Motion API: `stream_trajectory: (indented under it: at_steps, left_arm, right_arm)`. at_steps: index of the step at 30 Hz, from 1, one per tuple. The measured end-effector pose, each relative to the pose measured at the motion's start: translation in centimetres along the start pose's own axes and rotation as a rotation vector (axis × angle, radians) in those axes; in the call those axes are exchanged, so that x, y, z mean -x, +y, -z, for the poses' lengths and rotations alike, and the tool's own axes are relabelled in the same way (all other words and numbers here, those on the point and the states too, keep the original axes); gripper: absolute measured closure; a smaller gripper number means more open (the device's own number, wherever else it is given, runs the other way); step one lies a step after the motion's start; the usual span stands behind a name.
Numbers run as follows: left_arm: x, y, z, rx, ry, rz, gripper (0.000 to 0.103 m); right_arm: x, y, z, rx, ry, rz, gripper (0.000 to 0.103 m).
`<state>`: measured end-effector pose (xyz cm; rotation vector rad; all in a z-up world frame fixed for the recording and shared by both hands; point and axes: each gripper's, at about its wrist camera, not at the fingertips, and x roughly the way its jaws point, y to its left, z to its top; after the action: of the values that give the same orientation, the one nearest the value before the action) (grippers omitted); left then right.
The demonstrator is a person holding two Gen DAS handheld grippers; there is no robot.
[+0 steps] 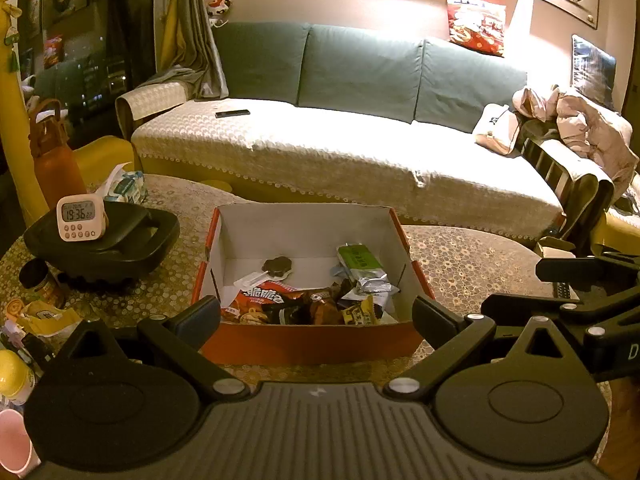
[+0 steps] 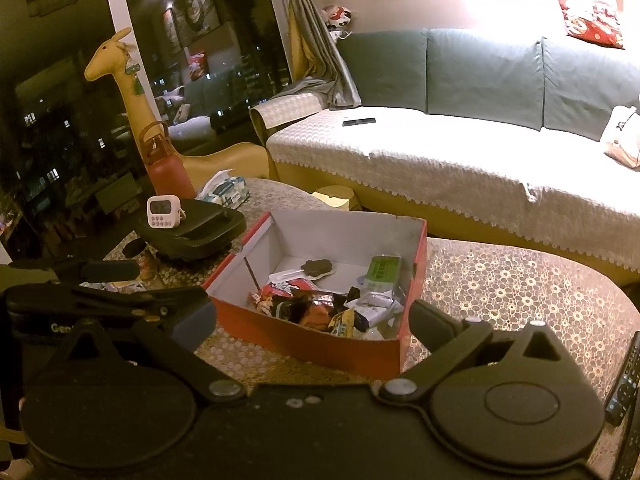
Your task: Organize snacks
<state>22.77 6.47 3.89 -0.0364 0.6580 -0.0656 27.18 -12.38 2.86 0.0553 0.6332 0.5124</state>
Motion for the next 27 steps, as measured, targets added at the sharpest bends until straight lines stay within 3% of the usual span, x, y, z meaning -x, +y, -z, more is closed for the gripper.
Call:
stream_trajectory:
  at_steps: [27]
  left_arm:
    - [-0.1,-0.9,0.7,-0.019,0.012,0.021,0.0]
  right_arm:
    - [0.5,-1.1,1.7,-0.055,0.011,0.018,0.0]
